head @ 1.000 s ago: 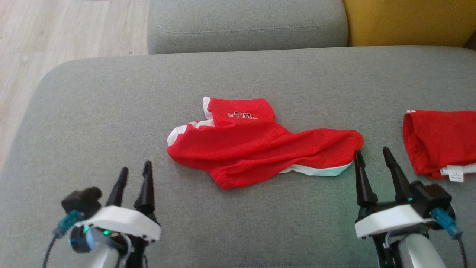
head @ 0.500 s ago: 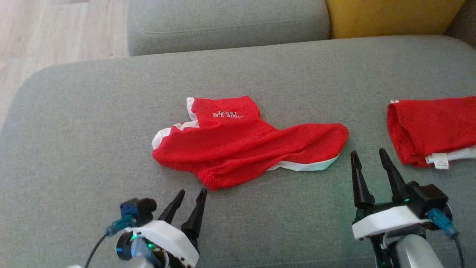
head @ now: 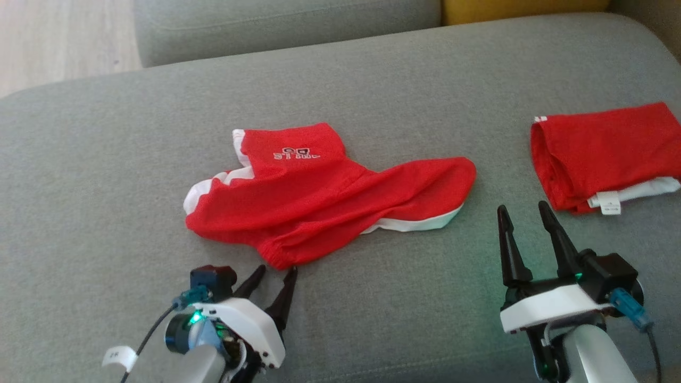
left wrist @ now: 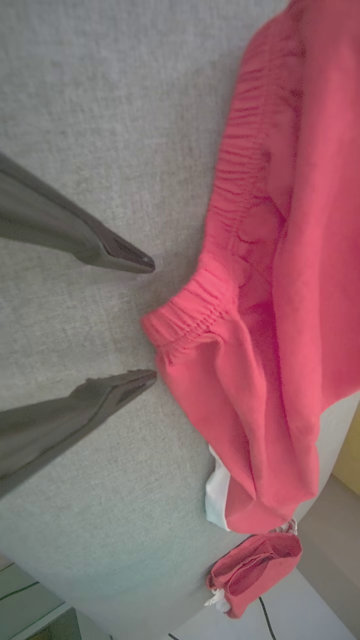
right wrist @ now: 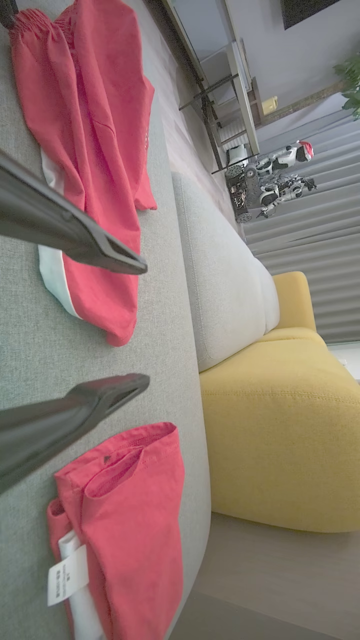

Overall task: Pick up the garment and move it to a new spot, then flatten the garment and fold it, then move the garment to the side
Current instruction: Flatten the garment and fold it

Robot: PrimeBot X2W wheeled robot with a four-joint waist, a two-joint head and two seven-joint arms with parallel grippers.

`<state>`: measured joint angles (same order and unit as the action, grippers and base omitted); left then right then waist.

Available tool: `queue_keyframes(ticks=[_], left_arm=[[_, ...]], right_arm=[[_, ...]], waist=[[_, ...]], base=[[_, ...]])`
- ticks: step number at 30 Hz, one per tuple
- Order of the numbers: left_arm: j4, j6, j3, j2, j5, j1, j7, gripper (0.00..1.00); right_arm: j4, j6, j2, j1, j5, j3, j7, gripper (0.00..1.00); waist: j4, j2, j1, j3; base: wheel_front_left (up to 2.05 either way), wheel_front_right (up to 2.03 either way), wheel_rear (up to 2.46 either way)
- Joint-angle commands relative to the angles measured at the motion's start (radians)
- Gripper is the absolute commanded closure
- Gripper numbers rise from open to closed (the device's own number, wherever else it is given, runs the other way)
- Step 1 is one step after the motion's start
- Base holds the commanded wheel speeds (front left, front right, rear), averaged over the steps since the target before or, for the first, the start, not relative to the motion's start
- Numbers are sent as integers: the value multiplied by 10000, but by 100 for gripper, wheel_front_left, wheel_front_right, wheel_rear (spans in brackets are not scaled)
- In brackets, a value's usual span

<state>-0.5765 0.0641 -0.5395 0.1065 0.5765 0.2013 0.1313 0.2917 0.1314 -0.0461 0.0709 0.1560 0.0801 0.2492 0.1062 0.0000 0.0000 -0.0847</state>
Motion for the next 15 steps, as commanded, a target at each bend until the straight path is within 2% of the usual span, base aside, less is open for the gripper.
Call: queue_keyframes(ticks=[1,7,8,9,15], left_arm=[[78,-78,278,42,-116,589,183,0],[-557,113,53,-16,-313,1066,582,2],[-559,194,27,-38,-286,1135,666,73],[-535,263,-4,-45,-280,1203,752,100],[155,372,139,252,-573,1435,1220,100]], right_arm=[[-385,-7,-41,457,-46,234,35,0],[-378,-7,-41,491,-48,239,45,0],[-370,-7,-41,495,-43,225,48,0],[-358,-7,-41,501,-37,214,51,0],[-206,-7,-41,444,73,108,80,0]], waist=[[126,0,0,-101],[357,0,0,-188],[372,0,0,-196],[381,0,0,-197],[261,0,0,15]], base=[[0,0,0],[0,0,0],[0,0,0],[0,0,0],[0,0,0]])
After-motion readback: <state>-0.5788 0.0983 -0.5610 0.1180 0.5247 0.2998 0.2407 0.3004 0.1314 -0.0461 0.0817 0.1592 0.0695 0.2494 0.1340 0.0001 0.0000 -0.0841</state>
